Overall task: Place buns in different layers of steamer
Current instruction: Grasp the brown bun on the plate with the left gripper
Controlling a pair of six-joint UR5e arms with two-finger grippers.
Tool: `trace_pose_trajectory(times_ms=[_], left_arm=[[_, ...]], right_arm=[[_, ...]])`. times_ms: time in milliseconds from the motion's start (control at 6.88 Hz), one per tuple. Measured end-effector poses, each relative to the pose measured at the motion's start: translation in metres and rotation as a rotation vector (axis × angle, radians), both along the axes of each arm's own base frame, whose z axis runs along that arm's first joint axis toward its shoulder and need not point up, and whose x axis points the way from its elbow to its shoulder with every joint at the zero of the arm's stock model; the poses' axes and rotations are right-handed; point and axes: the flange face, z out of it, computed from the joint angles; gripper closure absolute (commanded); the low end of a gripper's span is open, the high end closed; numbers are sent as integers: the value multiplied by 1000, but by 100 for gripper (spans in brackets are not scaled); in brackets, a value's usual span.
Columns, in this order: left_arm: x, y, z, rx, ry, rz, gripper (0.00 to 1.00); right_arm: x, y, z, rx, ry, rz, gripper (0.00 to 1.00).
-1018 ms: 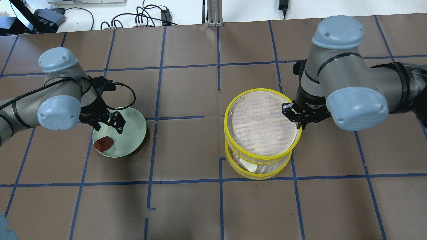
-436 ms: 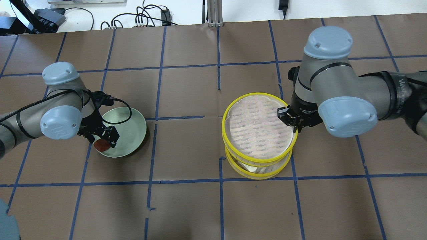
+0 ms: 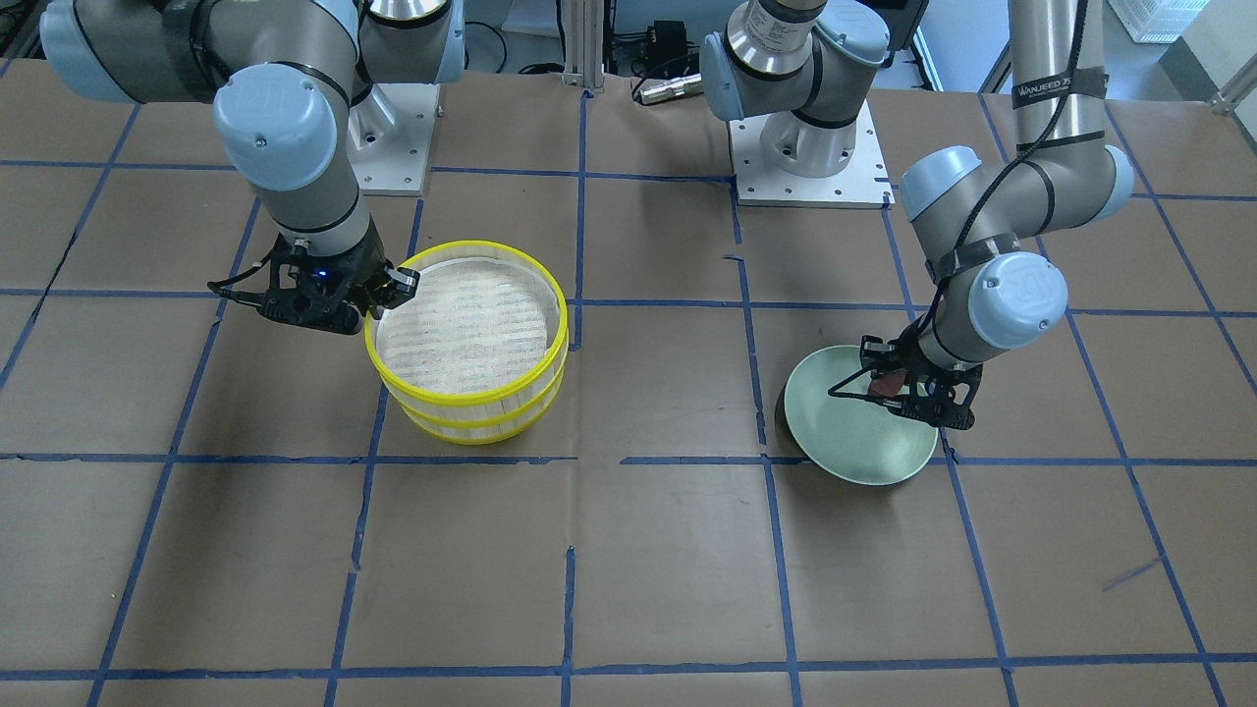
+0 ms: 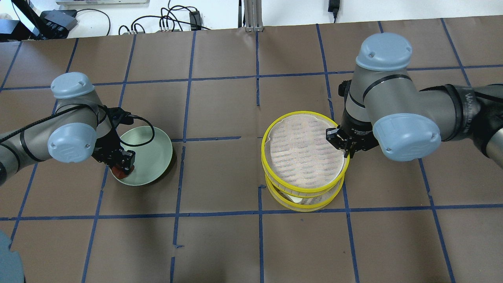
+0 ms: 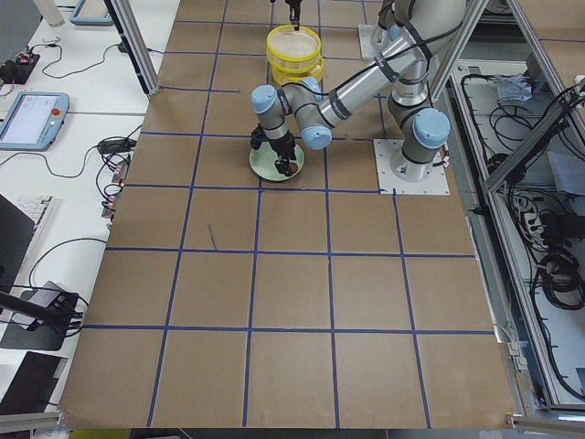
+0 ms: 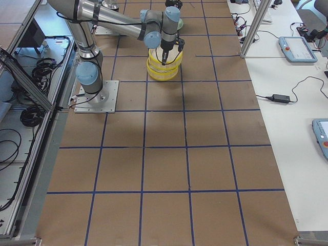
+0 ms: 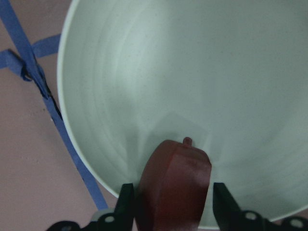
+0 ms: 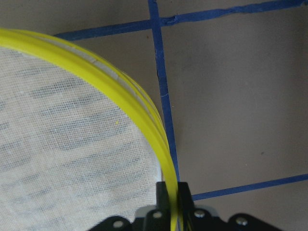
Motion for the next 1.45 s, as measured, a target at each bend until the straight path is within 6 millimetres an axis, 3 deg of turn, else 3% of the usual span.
trace_pose_trajectory(times_ms=[436, 727, 1455], left_arm=[[-17, -16, 25, 9, -11, 19, 80], [-33, -19, 29, 11, -20, 28, 80], [-39, -23, 34, -2, -24, 23, 80]], right_arm=[[-3, 2, -6, 40, 17, 53, 91], [-3, 3, -14, 60, 12, 59, 91], [-2, 0, -16, 28, 11, 54, 91]])
